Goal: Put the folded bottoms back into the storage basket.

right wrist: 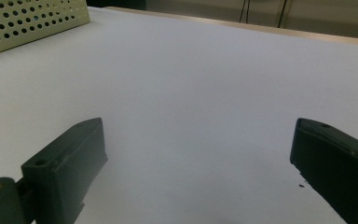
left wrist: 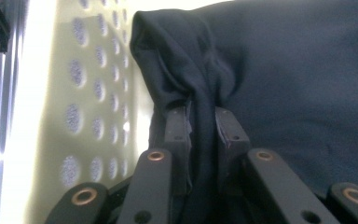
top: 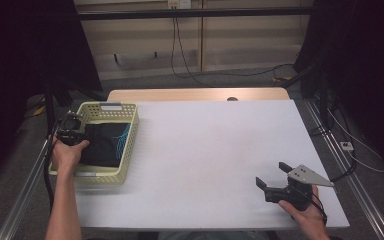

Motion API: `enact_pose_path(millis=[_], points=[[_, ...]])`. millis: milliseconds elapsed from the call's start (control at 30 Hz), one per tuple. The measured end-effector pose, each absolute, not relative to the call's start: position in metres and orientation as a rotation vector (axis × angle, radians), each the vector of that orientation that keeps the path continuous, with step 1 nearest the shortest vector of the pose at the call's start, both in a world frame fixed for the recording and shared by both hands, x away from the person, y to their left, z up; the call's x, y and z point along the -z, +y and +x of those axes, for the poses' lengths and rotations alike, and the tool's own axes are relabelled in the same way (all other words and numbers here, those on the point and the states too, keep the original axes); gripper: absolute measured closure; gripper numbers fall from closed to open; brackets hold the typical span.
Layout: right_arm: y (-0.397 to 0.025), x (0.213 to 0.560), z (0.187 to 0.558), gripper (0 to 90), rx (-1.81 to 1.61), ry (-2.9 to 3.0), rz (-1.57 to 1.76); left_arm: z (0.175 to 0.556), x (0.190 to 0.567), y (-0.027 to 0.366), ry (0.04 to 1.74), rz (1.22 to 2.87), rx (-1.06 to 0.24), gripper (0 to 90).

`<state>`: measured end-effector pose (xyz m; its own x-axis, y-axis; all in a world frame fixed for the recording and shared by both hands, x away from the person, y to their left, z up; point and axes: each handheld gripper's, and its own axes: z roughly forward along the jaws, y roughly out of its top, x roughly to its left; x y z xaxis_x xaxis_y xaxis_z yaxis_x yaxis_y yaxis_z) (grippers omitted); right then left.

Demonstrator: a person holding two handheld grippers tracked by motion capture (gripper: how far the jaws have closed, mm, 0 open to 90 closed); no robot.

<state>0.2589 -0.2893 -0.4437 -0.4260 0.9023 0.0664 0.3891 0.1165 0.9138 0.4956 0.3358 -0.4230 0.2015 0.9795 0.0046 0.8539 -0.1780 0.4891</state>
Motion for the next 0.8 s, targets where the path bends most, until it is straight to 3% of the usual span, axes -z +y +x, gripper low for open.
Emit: enact_pose_path(millis=[333,667,800], points=[[-0.29,0.443,0.258,3.2,-1.286,1.882,1.236,0.499,0.423,0.331,1.681,2.11,-0.468,76.9],[-0.29,0.442,0.257,3.0,-1.287,1.872,1.236,0.489,0.408,0.338,1.611,2.088,-0.566,64.1],[-0.29,0.442,0.257,3.0,-1.291,1.875,1.232,0.489,0.407,0.339,1.555,2.12,-0.574,49.4]])
